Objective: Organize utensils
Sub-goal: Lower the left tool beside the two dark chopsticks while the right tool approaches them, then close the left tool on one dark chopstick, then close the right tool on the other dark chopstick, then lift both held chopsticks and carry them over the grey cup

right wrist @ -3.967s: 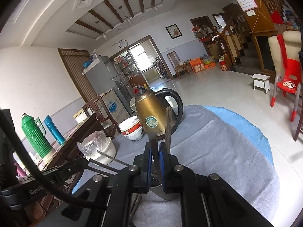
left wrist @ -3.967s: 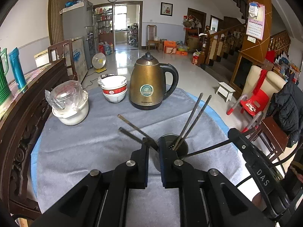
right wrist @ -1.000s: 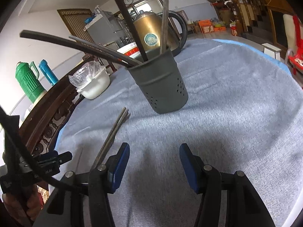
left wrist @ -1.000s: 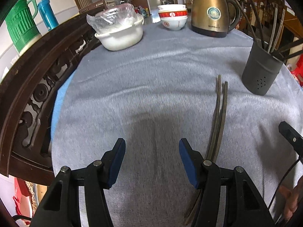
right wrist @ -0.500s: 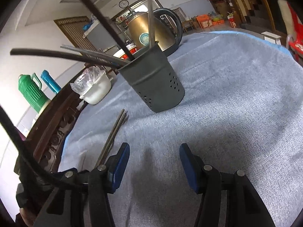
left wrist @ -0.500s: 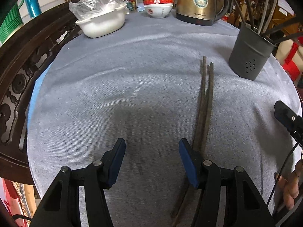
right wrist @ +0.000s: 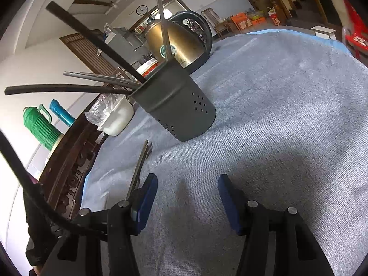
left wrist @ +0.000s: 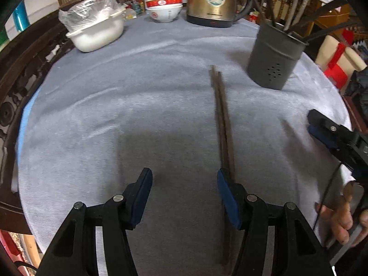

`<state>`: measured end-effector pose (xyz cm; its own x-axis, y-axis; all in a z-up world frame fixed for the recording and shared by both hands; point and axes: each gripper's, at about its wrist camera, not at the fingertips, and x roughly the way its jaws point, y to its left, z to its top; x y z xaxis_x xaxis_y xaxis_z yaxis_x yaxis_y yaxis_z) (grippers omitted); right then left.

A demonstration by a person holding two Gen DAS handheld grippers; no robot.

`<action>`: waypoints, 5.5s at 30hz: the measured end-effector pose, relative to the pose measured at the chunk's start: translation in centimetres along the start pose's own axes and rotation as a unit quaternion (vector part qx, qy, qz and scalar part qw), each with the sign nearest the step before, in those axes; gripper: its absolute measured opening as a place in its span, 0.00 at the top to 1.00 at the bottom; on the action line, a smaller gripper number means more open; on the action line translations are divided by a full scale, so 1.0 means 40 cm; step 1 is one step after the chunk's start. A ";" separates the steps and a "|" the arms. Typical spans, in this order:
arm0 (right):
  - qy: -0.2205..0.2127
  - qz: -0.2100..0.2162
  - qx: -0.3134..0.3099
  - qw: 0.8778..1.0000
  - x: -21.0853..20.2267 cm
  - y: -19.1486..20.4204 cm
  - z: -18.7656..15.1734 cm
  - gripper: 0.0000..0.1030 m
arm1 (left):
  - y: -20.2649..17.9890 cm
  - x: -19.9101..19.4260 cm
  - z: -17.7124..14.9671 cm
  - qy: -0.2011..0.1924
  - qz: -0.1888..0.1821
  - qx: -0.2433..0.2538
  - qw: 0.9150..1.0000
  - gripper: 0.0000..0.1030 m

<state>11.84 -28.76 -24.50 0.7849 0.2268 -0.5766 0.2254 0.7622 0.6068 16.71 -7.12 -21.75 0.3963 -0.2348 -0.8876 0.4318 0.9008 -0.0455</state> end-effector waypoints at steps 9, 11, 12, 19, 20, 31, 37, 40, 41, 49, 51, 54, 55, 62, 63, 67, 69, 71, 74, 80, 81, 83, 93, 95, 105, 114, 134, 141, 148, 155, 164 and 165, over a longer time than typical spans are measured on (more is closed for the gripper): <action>-0.002 -0.002 0.003 1.000 -0.001 -0.006 0.001 0.43 | -0.056 -0.001 -0.017 0.010 -0.035 0.015 0.999 0.42; -0.002 -0.002 0.003 1.000 -0.002 -0.007 0.001 0.43 | -0.047 -0.004 -0.007 0.011 -0.044 0.001 0.999 0.42; -0.002 -0.002 0.003 1.000 -0.001 -0.007 0.001 0.43 | -0.046 -0.007 0.000 0.009 -0.045 -0.004 0.999 0.42; -0.002 -0.002 0.004 1.000 0.000 -0.008 0.002 0.43 | -0.058 0.023 0.035 0.010 -0.041 0.004 0.999 0.41; -0.002 -0.003 0.004 1.000 0.000 -0.009 0.002 0.43 | -0.062 0.021 0.037 0.012 -0.042 0.007 0.999 0.41; -0.002 -0.003 0.005 1.000 0.000 -0.010 0.002 0.43 | -0.016 0.014 0.020 0.022 -0.029 -0.006 0.999 0.38; -0.002 -0.004 0.005 1.000 0.000 -0.011 0.003 0.43 | -0.030 0.001 0.049 0.013 -0.037 -0.004 0.999 0.38; -0.002 -0.003 0.005 1.000 0.000 -0.012 0.003 0.43 | -0.041 0.013 0.059 0.015 -0.031 0.006 0.999 0.38; -0.002 -0.003 0.005 1.000 0.000 -0.012 0.003 0.43 | -0.041 0.020 0.060 0.019 -0.027 0.006 0.999 0.38; -0.002 -0.004 0.006 1.000 0.000 -0.013 0.003 0.43 | -0.049 0.035 0.057 0.034 -0.037 0.001 0.999 0.38; -0.003 -0.004 0.006 1.000 0.000 -0.012 0.003 0.43 | -0.056 0.035 0.057 0.035 -0.029 0.009 0.999 0.38; -0.003 -0.004 0.007 1.000 -0.001 -0.013 0.003 0.43 | -0.055 0.035 0.054 0.032 -0.023 0.014 0.999 0.38; -0.003 -0.004 0.007 1.000 -0.001 -0.013 0.003 0.43 | -0.050 0.035 0.053 0.033 -0.023 0.012 0.999 0.38; -0.002 -0.003 0.007 1.000 -0.001 -0.014 0.003 0.43 | -0.019 0.011 0.027 0.032 -0.029 0.024 0.999 0.48; -0.002 -0.003 0.007 1.000 0.000 -0.014 0.004 0.43 | -0.012 0.008 0.025 0.032 -0.031 0.029 0.999 0.51; -0.002 -0.003 0.007 1.000 0.000 -0.015 0.004 0.43 | 0.011 0.010 0.027 0.038 -0.046 0.051 0.997 0.56; -0.002 -0.003 0.008 1.000 0.000 -0.015 0.004 0.43 | 0.026 0.007 0.031 0.043 -0.063 0.059 0.995 0.56; -0.002 -0.003 0.007 1.000 0.000 -0.015 0.004 0.43 | 0.041 0.012 0.042 0.045 -0.073 0.058 0.995 0.56; -0.002 -0.003 0.008 1.000 0.000 -0.015 0.004 0.43 | 0.071 0.026 0.066 0.048 -0.089 0.030 0.994 0.54; -0.002 -0.003 0.008 1.000 0.000 -0.015 0.004 0.43 | 0.141 0.059 0.133 0.060 -0.087 -0.056 0.993 0.54; -0.002 -0.003 0.008 1.000 -0.001 -0.015 0.004 0.43 | 0.152 0.066 0.147 0.061 -0.091 -0.075 0.991 0.54; -0.002 -0.003 0.008 1.000 -0.001 -0.015 0.004 0.43 | 0.164 0.078 0.169 0.066 -0.087 -0.096 0.989 0.54; -0.002 -0.002 0.008 1.000 -0.001 -0.017 0.005 0.43 | 0.159 0.148 0.270 0.081 -0.050 -0.106 0.990 0.89; -0.002 -0.003 0.008 1.000 -0.001 -0.017 0.005 0.43 | 0.152 0.159 0.282 0.078 -0.047 -0.089 0.992 0.91; 0.031 -0.011 -0.067 0.997 0.027 0.099 0.004 0.44 | 0.125 0.178 0.310 0.081 -0.063 -0.017 0.995 0.91; 0.097 -0.036 -0.105 0.989 0.161 0.234 0.000 0.61 | 0.181 0.148 0.232 0.075 -0.087 -0.004 0.993 0.91; 0.137 -0.143 -0.176 0.964 0.283 0.292 0.024 0.93 | 0.188 0.131 0.235 0.079 -0.092 -0.025 0.992 0.87; 0.136 -0.086 -0.137 0.978 0.218 0.269 0.023 0.94 | 0.173 0.133 0.233 0.069 -0.063 -0.042 0.995 0.93; 0.093 -0.038 -0.128 0.987 0.127 0.293 0.045 0.94 | 0.178 0.045 0.215 0.027 -0.044 -0.051 0.997 0.93; 0.055 0.000 -0.121 0.991 0.050 0.328 0.070 0.94 | 0.186 -0.086 0.225 -0.029 -0.039 -0.050 0.998 0.94; 0.000 0.042 -0.137 0.990 -0.073 0.380 0.093 0.94 | 0.180 -0.243 0.230 -0.099 -0.044 -0.054 0.993 0.95; -0.003 0.046 -0.137 0.989 -0.083 0.382 0.094 0.94 | 0.178 -0.262 0.228 -0.106 -0.045 -0.055 0.992 0.95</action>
<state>14.85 -20.15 -11.23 0.7985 0.2997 -0.5221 -0.0114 0.8746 0.4847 22.99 -1.58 -8.58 0.5266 -0.3762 -0.7623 0.3858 0.9048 -0.1800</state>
